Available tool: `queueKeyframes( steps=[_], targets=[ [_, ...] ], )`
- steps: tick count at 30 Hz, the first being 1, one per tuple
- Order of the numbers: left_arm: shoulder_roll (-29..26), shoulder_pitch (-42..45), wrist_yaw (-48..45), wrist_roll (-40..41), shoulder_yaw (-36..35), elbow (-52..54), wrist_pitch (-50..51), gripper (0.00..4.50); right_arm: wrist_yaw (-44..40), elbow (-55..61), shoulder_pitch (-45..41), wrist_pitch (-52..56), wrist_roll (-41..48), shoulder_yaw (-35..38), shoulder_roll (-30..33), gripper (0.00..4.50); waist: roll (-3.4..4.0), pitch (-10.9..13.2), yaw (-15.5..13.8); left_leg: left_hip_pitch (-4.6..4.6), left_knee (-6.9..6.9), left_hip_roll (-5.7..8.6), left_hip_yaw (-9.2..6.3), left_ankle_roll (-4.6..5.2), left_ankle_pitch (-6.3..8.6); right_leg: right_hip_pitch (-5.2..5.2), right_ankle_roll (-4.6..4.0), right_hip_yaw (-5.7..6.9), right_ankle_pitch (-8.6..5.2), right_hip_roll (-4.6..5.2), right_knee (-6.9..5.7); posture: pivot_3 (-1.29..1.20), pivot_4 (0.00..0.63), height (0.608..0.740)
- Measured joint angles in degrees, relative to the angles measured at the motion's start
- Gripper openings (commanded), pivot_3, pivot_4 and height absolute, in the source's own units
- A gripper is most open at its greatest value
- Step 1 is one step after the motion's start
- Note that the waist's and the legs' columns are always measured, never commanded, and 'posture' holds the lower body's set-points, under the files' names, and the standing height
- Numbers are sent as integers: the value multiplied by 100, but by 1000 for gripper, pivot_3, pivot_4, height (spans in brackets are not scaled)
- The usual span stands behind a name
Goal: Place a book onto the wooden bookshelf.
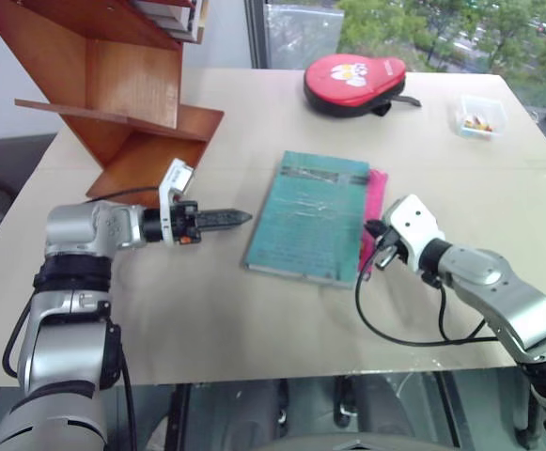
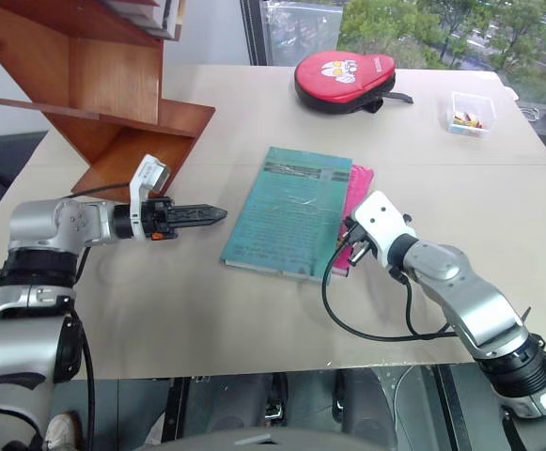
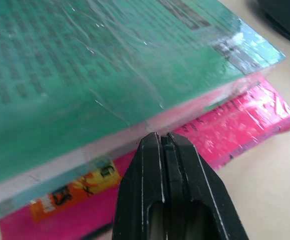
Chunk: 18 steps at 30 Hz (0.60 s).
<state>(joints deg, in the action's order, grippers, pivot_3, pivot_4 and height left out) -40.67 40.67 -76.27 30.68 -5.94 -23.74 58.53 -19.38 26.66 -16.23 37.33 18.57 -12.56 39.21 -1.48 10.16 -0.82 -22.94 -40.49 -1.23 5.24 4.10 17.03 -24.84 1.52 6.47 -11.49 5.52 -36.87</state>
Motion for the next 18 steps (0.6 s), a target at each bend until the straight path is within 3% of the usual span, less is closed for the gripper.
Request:
queueKeyframes(
  steps=[3,7,13,18],
  targets=[
    [118,-403,-205,-13,-226,335,-1566,3321,-161,579,645,12,75,748,216,113,0,0,-10,-2,0,3,-4,0,0,5,0,12,0,5,5,0,150,740],
    [172,-573,-510,50,-334,588,-2473,3321,-280,1022,995,30,181,1163,245,113,3,-1,13,12,0,-1,2,-1,0,12,1,10,0,-4,2,0,150,740],
    [-233,-1208,-1111,375,-682,1129,-2945,3321,-331,1122,1161,52,163,1261,74,113,10,-4,85,20,-1,-6,12,-4,-2,11,3,-2,-2,-10,-1,0,150,740],
    [-330,-1059,-708,119,-611,670,-2880,3321,-509,1103,1084,18,255,1295,-39,113,16,-8,1,18,-1,-4,6,-4,-2,12,4,2,-2,-11,-1,0,150,740]
  ],
)
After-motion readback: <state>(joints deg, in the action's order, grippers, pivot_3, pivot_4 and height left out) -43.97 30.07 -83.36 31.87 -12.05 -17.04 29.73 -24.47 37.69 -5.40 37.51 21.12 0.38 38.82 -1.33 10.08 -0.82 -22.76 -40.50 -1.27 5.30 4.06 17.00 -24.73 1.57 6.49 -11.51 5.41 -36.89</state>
